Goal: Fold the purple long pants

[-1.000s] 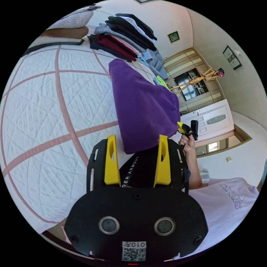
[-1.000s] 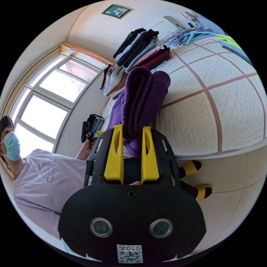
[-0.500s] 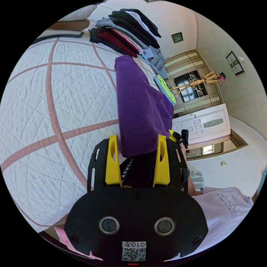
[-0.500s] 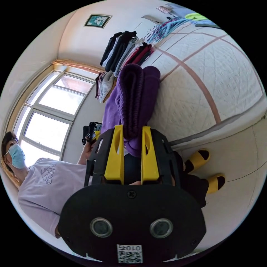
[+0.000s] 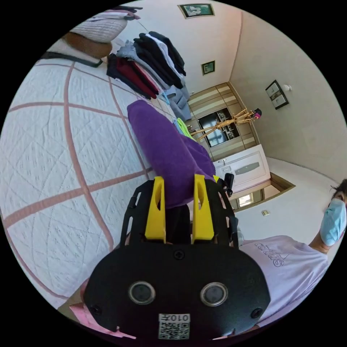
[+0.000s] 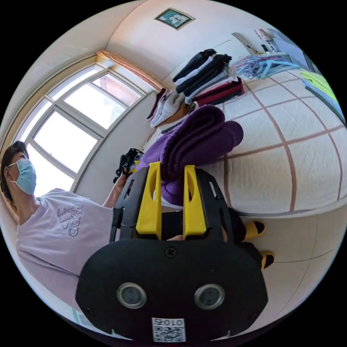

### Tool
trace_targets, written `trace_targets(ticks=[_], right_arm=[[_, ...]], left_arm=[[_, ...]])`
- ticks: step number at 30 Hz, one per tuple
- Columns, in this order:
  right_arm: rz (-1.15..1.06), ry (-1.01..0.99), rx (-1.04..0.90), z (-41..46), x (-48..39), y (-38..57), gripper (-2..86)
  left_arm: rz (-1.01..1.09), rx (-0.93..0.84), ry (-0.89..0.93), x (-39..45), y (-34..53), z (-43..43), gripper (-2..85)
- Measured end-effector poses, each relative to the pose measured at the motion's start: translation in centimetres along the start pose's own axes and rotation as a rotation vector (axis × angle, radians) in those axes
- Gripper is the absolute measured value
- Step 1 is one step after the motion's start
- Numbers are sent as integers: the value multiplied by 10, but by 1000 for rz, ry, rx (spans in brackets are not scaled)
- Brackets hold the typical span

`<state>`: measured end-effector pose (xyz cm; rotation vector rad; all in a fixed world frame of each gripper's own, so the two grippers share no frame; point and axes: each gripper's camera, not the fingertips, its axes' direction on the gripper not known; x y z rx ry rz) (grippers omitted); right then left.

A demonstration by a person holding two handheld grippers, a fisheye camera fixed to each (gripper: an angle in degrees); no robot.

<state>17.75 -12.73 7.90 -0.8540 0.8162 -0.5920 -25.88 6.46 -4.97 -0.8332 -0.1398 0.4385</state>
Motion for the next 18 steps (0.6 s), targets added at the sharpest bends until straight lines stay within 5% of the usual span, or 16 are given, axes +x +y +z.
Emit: trace_targets(ticks=[6, 12, 18], right_arm=[[-243, -106, -22, 21, -101, -60, 99], [-440, -292, -133, 131, -223, -165, 100], [-475, -505, -187, 263, -353, -237, 102]], left_arm=[[197, 208, -98, 61, 44, -163, 145], [281, 421, -374, 104, 94, -381, 143], [226, 454, -650, 132, 133, -584, 135]])
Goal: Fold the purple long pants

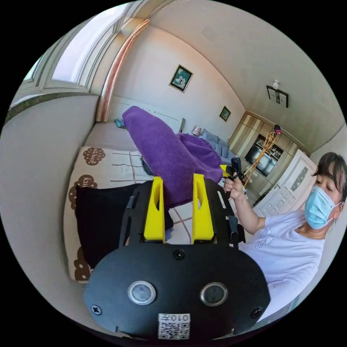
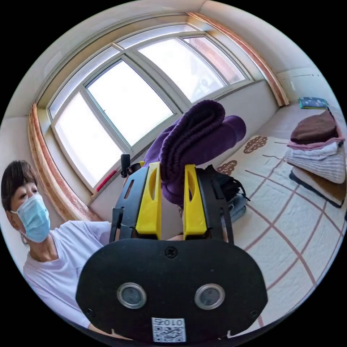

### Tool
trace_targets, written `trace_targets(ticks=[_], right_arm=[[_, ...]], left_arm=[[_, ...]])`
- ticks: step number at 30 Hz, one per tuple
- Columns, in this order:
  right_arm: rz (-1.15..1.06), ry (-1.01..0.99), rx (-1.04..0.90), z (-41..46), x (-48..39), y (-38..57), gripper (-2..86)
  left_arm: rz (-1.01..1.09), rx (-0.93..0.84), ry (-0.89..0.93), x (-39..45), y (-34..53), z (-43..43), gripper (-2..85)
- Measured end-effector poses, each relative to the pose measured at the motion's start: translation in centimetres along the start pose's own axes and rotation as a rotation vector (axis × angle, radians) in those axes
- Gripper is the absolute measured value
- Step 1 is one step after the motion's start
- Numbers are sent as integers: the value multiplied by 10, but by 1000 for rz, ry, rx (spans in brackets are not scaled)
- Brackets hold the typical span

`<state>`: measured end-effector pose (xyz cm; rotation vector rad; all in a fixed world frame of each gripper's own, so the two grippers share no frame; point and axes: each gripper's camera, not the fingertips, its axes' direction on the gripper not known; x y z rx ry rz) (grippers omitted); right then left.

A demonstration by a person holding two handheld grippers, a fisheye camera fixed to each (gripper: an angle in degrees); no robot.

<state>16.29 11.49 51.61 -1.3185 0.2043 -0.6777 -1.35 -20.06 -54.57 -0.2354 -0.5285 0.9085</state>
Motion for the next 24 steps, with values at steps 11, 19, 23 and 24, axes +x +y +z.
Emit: trace_targets(ticks=[11, 19, 23, 24], right_arm=[[305, 43, -267, 178, 57, 44, 101], [170, 230, -265, 157, 0, 38, 101], [304, 116, -257, 160, 20, 52, 105], [291, 134, -268, 161, 16, 51, 106]], left_arm=[[-539, -219, -38, -227, 180, 24, 129], [-436, -105, -31, -215, 168, 19, 133], [-443, -100, -98, -214, 159, 17, 138], [-439, -86, -114, -210, 158, 14, 139]])
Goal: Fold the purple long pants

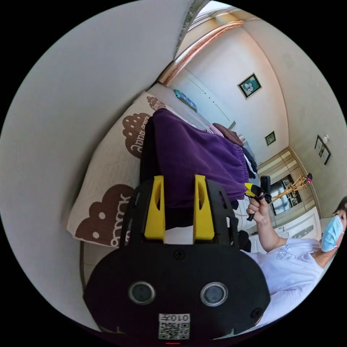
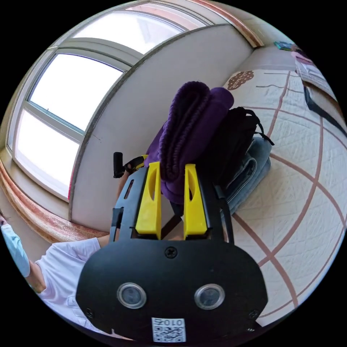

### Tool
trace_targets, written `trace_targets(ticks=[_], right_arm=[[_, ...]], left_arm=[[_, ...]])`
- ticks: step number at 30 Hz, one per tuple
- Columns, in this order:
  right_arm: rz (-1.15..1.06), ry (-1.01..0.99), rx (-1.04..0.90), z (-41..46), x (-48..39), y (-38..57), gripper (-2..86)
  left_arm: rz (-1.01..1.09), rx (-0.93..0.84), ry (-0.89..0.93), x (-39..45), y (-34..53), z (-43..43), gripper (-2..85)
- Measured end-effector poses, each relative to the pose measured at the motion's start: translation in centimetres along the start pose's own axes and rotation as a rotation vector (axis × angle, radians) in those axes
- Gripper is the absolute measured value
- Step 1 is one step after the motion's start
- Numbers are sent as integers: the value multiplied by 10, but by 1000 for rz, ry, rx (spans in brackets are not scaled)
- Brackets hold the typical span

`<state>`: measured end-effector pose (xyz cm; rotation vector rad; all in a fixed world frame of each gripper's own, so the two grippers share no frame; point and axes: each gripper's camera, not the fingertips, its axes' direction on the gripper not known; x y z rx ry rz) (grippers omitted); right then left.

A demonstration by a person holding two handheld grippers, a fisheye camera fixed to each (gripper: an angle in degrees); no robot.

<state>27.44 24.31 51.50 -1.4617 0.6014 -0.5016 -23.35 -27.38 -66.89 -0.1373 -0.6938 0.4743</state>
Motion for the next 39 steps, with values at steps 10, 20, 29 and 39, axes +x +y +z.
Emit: trace_targets(ticks=[10, 20, 29, 39], right_arm=[[-91, -85, 62, -3, 15, 64, 109], [-173, 324, 337, -119, 13, 234, 111], [-158, 666, 537, -167, -13, 369, 113], [25, 643, 676, -187, 50, 467, 115]], left_arm=[[7, 100, -243, 67, 49, -21, 161], [476, 208, -465, 290, 34, 36, 144], [455, 126, -497, 354, -11, 184, 57], [618, 195, -700, 410, 24, 228, 5]])
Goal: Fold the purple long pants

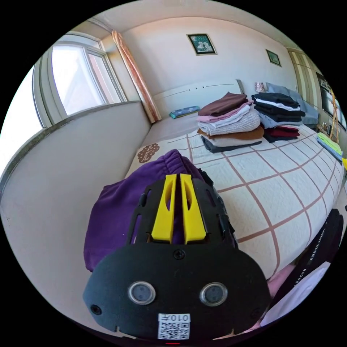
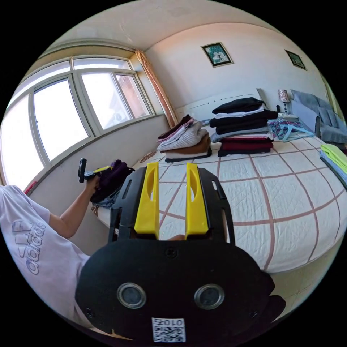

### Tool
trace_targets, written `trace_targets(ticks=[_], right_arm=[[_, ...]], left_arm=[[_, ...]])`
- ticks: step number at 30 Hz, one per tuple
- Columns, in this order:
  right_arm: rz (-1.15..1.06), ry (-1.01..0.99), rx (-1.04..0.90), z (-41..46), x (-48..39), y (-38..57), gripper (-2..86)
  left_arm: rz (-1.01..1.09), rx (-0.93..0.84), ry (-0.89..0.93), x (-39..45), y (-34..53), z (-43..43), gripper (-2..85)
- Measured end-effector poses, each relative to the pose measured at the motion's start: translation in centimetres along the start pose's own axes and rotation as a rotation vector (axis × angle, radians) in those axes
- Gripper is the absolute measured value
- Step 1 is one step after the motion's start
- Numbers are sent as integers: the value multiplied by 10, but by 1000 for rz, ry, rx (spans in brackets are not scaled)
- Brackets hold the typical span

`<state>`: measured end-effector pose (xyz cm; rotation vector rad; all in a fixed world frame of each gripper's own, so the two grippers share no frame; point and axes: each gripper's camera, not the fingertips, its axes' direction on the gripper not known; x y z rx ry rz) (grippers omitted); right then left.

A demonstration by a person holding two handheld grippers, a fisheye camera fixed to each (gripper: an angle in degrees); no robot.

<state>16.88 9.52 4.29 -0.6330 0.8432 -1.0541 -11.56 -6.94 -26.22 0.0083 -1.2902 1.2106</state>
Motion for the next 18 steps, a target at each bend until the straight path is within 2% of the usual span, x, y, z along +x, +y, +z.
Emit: trace_targets(ticks=[5, 8, 10, 12, 15, 18], right_arm=[[92, 226, 74, -46, 53, 49, 111], [144, 445, 77, -74, 79, 77, 111], [146, 595, 69, -89, 93, 87, 111], [125, 733, 74, -104, 107, 90, 110], [42, 952, 119, -129, 124, 79, 111], [-9, 1118, 146, -144, 148, 57, 116]], left_arm=[[-76, 22, -40, 32, -5, -49, 0], [-58, 168, 19, 97, -10, -86, -1], [18, 272, 253, 165, -25, -91, -1], [129, 325, 366, 220, -43, -96, -1], [174, 492, 299, 296, -70, -123, 0], [227, 688, 328, 349, -92, -149, 3]])
